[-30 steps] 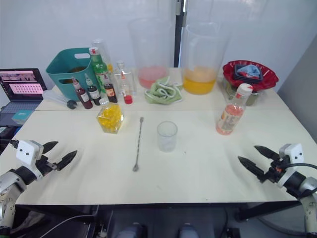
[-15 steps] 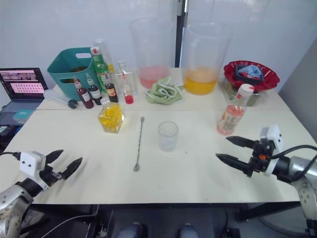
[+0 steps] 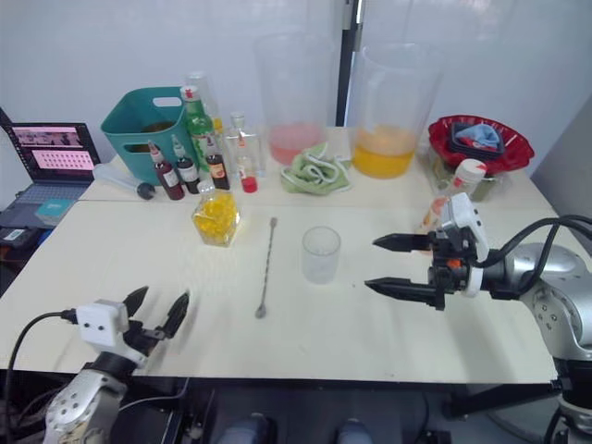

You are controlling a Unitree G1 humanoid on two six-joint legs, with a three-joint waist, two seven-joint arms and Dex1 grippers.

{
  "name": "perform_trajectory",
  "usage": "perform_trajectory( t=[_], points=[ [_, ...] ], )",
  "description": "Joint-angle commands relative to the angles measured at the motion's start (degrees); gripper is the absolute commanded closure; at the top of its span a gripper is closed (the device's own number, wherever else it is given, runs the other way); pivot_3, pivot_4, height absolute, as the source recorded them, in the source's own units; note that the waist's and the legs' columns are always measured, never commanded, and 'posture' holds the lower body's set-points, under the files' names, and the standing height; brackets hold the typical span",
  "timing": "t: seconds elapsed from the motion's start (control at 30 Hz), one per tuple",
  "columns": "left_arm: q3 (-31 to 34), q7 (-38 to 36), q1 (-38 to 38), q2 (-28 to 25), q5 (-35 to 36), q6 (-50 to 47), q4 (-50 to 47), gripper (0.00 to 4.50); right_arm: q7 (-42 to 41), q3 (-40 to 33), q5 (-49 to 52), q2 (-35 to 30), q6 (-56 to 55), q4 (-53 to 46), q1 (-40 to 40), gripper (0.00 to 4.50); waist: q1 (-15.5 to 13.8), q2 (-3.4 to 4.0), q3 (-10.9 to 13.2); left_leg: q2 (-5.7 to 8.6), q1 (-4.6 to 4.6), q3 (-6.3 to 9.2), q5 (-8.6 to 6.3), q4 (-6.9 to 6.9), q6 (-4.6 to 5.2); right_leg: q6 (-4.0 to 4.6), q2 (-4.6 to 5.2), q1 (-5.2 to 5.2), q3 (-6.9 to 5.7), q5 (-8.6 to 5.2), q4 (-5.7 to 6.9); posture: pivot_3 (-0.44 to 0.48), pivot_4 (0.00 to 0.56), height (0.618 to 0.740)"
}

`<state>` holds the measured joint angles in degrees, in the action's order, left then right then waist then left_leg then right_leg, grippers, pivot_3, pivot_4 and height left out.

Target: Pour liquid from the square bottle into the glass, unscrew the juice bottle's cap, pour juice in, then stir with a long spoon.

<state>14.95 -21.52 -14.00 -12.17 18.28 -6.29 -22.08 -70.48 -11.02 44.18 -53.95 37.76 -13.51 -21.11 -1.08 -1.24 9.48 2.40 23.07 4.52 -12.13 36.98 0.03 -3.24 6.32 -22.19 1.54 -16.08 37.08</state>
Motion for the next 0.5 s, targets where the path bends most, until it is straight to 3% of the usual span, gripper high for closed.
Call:
perform_trajectory(
  t=[0.03,0.5],
  points=[
    [-0.5,1.7,2.9,-0.3,-0.8,0.3,0.5,0.0,0.5,-1.2,1.0,-0.6,0.5,-3.1,0.2,0.03,0.0,0.0,0.0,-0.01,0.0,0.0,0.0,0.0,0.0,0.0,-0.02,-0.01,0.0,0.0,0.0,0.0,0.15,0.74],
    [-5.1,6.4,21.8,0.3,-5.5,0.7,15.8,0.0,6.2,-6.7,1.4,-1.6,1.4,-9.7,7.1,0.03,0.1,-0.04,0.0,-0.02,0.01,-0.04,0.0,0.04,0.01,-0.01,-0.12,-0.02,-0.01,0.04,0.03,0.0,0.15,0.74]
  ],
)
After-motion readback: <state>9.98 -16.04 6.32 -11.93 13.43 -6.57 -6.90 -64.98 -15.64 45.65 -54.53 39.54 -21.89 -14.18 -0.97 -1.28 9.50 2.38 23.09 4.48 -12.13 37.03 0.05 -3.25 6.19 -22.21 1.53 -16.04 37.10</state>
